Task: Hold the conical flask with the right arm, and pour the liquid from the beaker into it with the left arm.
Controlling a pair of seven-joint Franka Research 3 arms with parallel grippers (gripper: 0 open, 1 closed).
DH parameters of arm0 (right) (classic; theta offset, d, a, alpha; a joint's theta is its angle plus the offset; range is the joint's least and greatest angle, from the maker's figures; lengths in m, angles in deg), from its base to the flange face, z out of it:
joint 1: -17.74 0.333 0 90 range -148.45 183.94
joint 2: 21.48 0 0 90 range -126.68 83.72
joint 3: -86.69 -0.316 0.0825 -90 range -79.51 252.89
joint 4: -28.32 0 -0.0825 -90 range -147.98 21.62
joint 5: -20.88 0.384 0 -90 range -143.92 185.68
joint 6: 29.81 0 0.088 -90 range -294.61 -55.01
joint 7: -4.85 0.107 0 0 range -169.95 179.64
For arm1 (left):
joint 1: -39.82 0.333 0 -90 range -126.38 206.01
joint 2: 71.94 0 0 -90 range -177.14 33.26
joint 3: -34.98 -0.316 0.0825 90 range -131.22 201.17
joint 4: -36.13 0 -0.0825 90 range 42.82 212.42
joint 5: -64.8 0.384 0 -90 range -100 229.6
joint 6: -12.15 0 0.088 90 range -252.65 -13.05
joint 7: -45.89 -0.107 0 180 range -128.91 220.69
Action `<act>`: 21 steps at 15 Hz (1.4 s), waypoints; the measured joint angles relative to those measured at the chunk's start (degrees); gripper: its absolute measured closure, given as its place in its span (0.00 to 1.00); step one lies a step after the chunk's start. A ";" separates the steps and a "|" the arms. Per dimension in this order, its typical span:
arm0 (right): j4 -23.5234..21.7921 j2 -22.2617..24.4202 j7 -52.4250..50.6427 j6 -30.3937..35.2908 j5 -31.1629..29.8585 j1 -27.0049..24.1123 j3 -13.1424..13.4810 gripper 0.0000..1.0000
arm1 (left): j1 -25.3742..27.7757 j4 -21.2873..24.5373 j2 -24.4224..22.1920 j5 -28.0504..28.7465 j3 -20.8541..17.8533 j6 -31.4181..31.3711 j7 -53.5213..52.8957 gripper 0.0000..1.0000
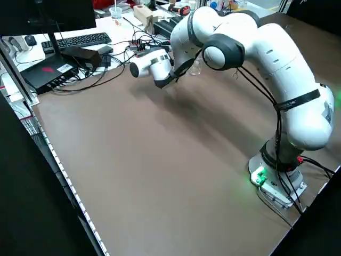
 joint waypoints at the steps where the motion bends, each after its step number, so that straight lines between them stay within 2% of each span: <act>1: 0.01 -0.96 -3.05 0.02 1.51 -0.90 0.00 0.00 | -0.14 -0.01 0.64 -0.01 0.07 0.00 -0.20 0.00; 4: 0.03 -4.49 -13.57 0.48 7.98 -3.78 0.01 0.00 | -0.27 -0.06 1.65 -0.02 0.12 0.04 -0.33 0.00; 8: 0.07 -9.38 -26.63 4.66 14.47 -6.21 -0.01 0.00 | -1.63 -0.66 3.01 -0.02 0.18 0.37 -1.02 0.00; 12: 0.10 -13.46 -38.76 8.88 18.85 -7.74 -0.01 0.00 | -4.19 -4.39 5.33 -0.20 0.36 1.49 -8.37 0.00; 17: 0.14 -19.40 -46.97 13.56 20.31 -9.66 -0.02 0.00 | -6.27 -7.88 8.62 -2.23 0.69 5.22 -12.75 0.00; 21: 0.21 -21.16 -48.12 14.56 20.71 -9.68 -0.21 0.00 | -5.32 -7.84 9.06 -5.28 0.25 8.35 -13.11 0.00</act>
